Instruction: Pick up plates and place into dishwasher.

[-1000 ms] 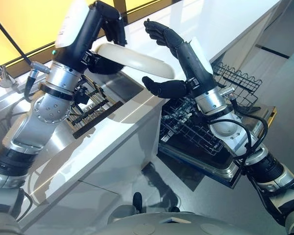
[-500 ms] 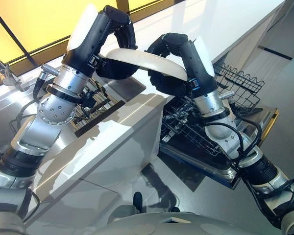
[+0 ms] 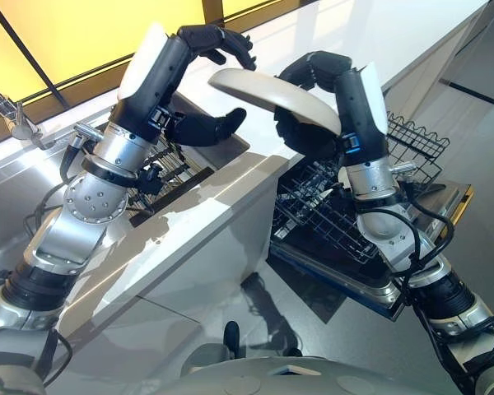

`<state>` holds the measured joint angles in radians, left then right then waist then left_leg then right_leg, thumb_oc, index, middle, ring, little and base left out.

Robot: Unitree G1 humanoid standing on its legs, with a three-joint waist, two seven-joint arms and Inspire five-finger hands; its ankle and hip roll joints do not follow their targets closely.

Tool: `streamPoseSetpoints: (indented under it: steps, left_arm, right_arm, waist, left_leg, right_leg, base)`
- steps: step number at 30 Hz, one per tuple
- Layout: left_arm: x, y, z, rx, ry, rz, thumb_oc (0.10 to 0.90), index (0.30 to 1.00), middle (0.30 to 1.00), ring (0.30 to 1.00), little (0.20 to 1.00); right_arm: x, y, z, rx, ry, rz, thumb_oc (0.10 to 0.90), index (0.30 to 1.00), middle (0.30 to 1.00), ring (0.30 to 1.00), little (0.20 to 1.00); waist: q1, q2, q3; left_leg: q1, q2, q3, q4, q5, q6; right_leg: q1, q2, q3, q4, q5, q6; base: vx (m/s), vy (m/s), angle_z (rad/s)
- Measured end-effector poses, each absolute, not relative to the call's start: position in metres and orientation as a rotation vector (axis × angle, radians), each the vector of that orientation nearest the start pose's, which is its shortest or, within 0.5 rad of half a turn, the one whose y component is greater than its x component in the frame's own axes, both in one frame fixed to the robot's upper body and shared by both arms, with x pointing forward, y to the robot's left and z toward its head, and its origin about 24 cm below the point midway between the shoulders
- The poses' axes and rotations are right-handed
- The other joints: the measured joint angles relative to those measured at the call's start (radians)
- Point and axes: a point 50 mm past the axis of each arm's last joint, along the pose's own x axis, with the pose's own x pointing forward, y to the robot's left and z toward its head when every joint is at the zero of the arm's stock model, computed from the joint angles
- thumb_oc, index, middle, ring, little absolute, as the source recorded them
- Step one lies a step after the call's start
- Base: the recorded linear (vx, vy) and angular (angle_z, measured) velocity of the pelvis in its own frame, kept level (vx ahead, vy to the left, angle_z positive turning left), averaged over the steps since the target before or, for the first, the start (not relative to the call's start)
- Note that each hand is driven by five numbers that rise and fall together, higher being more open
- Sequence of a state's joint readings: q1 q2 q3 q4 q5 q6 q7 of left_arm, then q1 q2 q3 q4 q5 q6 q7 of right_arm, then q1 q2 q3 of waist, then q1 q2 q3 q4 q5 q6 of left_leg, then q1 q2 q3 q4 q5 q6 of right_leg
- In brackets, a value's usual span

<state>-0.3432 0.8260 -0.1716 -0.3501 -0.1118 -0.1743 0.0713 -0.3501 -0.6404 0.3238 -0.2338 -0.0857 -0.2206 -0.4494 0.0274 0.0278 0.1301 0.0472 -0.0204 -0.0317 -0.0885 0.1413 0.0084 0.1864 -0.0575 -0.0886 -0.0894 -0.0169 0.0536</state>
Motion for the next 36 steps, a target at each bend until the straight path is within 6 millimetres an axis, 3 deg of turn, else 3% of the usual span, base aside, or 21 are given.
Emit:
streamPoseSetpoints:
  steps: [2, 8, 12, 16, 24, 36]
  left_arm:
    - [0.258, 0.180, 0.221, 0.661, -0.728, -0.271, 0.800, 0.900, 0.900, 0.900, 0.900]
    - [0.264, 0.220, 0.173, 0.654, -0.453, -0.143, 0.800, 0.900, 0.900, 0.900, 0.900]
    - [0.263, 0.244, 0.141, 0.617, -0.293, -0.050, 0.800, 0.900, 0.900, 0.900, 0.900]
    - [0.253, 0.269, 0.124, 0.575, -0.216, 0.077, 0.800, 0.900, 0.900, 0.900, 0.900]
    - [0.237, 0.301, 0.121, 0.529, -0.189, 0.253, 0.800, 0.900, 0.900, 0.900, 0.900]
    - [0.232, 0.309, 0.104, 0.507, -0.113, 0.281, 0.800, 0.900, 0.900, 0.900, 0.900]
  right_arm:
    - [0.270, -0.162, 0.195, -0.531, -0.830, -0.057, 0.100, 0.300, 0.300, 0.300, 0.200]
    - [0.270, -0.237, 0.215, -0.496, -0.859, -0.527, 0.100, 0.300, 0.300, 0.300, 0.200]
    - [0.267, -0.267, 0.209, -0.507, -0.807, -0.684, 0.100, 0.300, 0.300, 0.300, 0.200]
    - [0.258, -0.298, 0.173, -0.585, -0.607, -0.773, 0.100, 0.300, 0.300, 0.300, 0.200]
    - [0.232, -0.347, 0.103, -0.617, -0.173, -0.854, 0.100, 0.300, 0.300, 0.300, 0.200]
    - [0.215, -0.362, 0.036, -0.628, 0.236, -0.774, 0.100, 0.300, 0.300, 0.300, 0.200]
  waist:
    - [-0.001, 0.000, 0.000]
    - [0.015, 0.001, 0.000]
    - [0.016, 0.000, 0.000]
    - [0.021, -0.001, 0.001]
    - [0.021, -0.003, 0.002]
    - [0.031, -0.004, 0.003]
  left_leg:
    - [0.000, 0.000, -0.001, 0.000, 0.000, 0.000]
    - [0.001, 0.000, 0.000, 0.000, 0.001, 0.000]
    - [0.001, 0.001, 0.001, 0.000, 0.002, -0.001]
    - [0.000, 0.000, 0.001, -0.001, 0.002, -0.001]
    - [0.005, 0.000, -0.002, -0.004, -0.002, -0.004]
    - [0.009, -0.006, -0.048, -0.005, 0.007, -0.006]
  right_leg:
    - [0.000, 0.000, 0.000, 0.000, 0.000, 0.000]
    - [0.000, 0.000, 0.000, -0.001, 0.000, 0.000]
    - [0.001, 0.001, -0.001, -0.001, 0.000, 0.000]
    - [0.001, 0.000, -0.002, -0.001, 0.000, 0.000]
    - [0.008, 0.000, -0.005, -0.001, 0.000, 0.000]
    - [0.031, 0.001, -0.049, -0.001, -0.003, -0.002]
  base:
    - [0.00, 0.000, 0.00]
    - [0.05, -0.010, 0.00]
    - [0.02, -0.005, 0.00]
    - [0.03, -0.011, 0.02]
    - [0.03, -0.004, 0.01]
    - [0.03, -0.008, 0.10]
